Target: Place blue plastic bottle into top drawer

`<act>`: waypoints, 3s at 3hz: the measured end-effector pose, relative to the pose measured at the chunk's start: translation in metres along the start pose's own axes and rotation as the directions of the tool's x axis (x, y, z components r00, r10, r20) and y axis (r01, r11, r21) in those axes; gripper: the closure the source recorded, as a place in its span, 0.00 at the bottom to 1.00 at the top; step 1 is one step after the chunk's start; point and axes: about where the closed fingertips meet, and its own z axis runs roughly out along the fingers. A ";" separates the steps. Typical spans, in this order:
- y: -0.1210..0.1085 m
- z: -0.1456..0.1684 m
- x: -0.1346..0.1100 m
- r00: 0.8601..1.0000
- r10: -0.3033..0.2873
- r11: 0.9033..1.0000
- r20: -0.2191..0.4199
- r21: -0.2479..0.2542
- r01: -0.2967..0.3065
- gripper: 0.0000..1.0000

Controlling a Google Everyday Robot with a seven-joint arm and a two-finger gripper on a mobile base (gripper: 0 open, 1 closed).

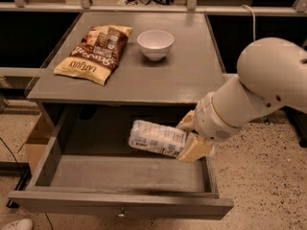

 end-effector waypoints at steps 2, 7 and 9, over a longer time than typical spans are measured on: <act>0.000 0.015 0.000 1.000 0.015 1.000 0.006 -0.010 -0.015 1.00; 0.001 0.135 -0.009 0.994 0.112 0.990 0.017 -0.093 -0.110 1.00; 0.002 0.180 -0.012 0.994 0.113 0.986 -0.002 -0.123 -0.113 1.00</act>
Offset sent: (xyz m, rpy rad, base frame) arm 0.0122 0.0171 -0.0311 0.0247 0.0331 -0.0303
